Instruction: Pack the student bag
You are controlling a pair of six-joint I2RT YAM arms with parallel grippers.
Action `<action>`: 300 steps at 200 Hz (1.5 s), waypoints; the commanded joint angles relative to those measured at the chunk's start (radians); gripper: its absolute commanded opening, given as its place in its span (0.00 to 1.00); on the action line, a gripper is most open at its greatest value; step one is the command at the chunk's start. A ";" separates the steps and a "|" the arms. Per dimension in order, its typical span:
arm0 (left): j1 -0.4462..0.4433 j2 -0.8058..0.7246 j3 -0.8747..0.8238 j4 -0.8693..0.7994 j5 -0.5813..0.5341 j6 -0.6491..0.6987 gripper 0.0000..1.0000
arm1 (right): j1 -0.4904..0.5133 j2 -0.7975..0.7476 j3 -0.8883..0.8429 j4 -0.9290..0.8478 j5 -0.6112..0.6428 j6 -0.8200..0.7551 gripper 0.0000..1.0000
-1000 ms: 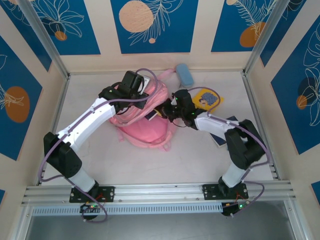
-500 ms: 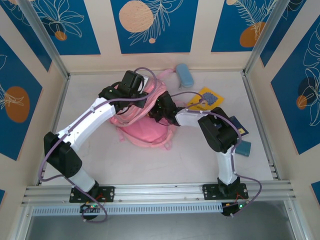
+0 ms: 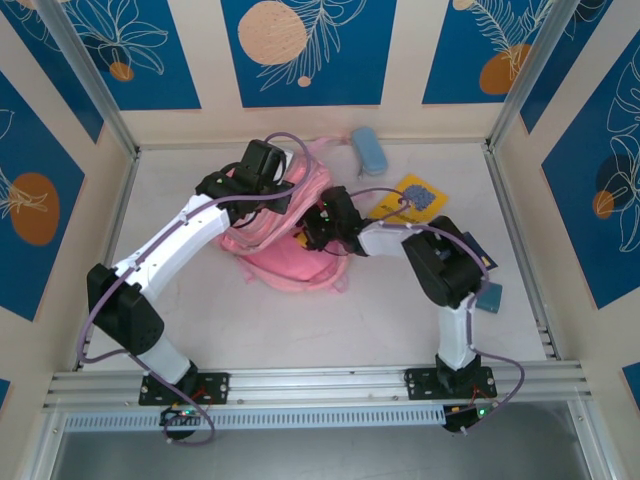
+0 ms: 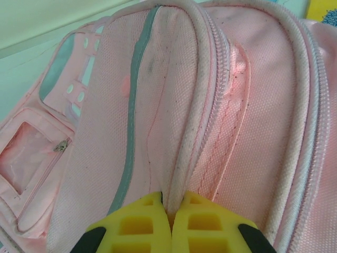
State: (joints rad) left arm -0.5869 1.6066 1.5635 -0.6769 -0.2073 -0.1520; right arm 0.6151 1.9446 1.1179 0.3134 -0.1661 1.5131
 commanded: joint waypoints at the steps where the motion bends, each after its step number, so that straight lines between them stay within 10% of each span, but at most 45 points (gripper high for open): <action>1: 0.031 -0.053 -0.028 0.083 -0.004 -0.017 0.00 | -0.019 -0.163 -0.112 -0.069 -0.060 -0.080 0.55; 98: 0.070 -0.279 -0.413 0.078 -0.076 -0.031 0.01 | -0.147 -0.609 -0.234 -0.831 0.406 -0.572 0.61; 147: 0.073 -0.399 -0.516 0.028 -0.031 -0.207 0.59 | -0.256 -0.374 0.055 -0.998 0.572 -0.783 0.71; 184: 0.072 -0.455 -0.546 0.022 0.003 -0.281 0.83 | -0.312 -0.094 0.332 -1.054 0.553 -0.863 0.71; 231: 0.073 -0.512 -0.577 0.019 0.009 -0.300 1.00 | -0.341 0.190 0.637 -1.163 0.528 -0.875 0.71; 300: 0.073 -0.514 -0.588 0.011 0.012 -0.288 1.00 | -0.354 0.340 0.741 -1.213 0.422 -0.875 0.70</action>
State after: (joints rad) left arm -0.5236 1.0985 0.9825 -0.6476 -0.2100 -0.4393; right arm 0.2676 2.2490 1.8301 -0.8459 0.3393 0.6525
